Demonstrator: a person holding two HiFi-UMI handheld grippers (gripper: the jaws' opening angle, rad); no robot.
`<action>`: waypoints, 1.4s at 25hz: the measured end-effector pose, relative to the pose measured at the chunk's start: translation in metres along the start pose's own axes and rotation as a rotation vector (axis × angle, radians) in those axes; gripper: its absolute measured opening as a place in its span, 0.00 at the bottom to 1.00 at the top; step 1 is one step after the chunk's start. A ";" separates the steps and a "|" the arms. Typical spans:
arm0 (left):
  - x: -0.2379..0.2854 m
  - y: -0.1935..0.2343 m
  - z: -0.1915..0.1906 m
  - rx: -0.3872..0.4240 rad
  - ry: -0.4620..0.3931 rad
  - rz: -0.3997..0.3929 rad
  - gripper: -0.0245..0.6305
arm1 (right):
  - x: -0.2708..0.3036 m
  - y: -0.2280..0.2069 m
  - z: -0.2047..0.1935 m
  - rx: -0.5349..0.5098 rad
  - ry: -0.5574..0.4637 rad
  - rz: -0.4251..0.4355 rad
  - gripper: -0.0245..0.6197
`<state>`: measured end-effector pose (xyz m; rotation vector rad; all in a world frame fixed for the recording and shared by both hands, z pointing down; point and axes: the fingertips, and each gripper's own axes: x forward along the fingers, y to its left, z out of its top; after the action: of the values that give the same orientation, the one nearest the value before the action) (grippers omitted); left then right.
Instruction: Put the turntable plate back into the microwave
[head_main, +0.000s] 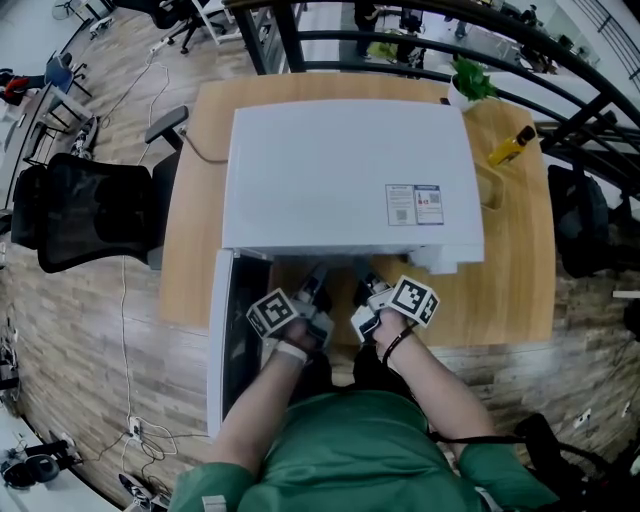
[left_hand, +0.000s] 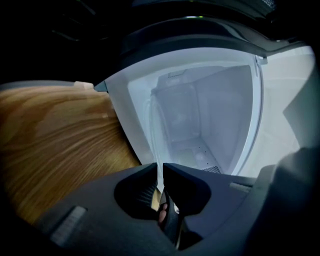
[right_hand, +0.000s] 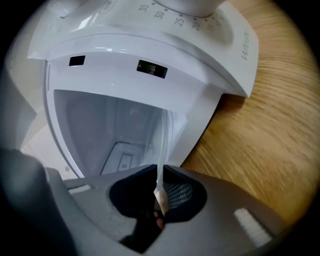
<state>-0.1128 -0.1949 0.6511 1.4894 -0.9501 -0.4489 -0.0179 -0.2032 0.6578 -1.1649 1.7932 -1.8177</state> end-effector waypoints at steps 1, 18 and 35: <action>0.001 0.000 0.001 0.000 -0.002 0.002 0.11 | 0.001 0.000 0.000 0.001 -0.001 -0.003 0.10; 0.004 -0.001 0.011 -0.019 -0.010 0.027 0.10 | 0.009 0.003 0.006 0.021 0.012 -0.056 0.09; 0.008 -0.006 0.021 -0.027 -0.023 0.038 0.09 | 0.023 0.014 0.016 0.026 -0.015 -0.080 0.08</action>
<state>-0.1222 -0.2143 0.6442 1.4418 -0.9854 -0.4511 -0.0241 -0.2324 0.6496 -1.2531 1.7329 -1.8658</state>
